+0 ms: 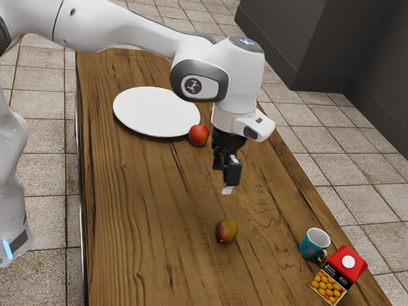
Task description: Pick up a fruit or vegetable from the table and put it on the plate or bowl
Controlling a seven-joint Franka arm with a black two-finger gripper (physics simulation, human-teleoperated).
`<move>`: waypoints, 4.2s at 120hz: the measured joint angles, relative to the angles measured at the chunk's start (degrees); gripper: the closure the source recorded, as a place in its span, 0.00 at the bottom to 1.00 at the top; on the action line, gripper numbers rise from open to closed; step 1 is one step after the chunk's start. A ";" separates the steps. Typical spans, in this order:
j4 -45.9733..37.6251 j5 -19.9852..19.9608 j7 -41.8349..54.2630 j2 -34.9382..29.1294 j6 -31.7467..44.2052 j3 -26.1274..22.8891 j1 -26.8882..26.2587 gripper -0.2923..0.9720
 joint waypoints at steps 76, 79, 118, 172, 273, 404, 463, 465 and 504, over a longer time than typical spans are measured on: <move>-2.15 0.01 -15.68 2.79 3.29 -0.63 0.21 0.23; -2.15 0.01 -16.02 3.10 3.55 -0.85 0.11 0.23; -2.34 -0.01 -19.51 5.25 6.19 -2.30 -0.52 0.23; -1.64 0.09 -22.03 8.35 8.49 -2.37 -0.57 0.23; -2.25 0.20 -23.56 11.75 12.55 -2.45 -0.36 0.23; -3.33 0.19 -23.97 14.06 15.14 -3.02 -0.57 0.23; -3.90 0.39 -24.35 13.92 15.40 -3.07 -0.61 0.54; -3.90 0.41 -24.38 13.83 15.36 -3.05 -0.61 0.54; 8.08 2.72 -24.25 9.05 5.39 0.98 -4.18 0.56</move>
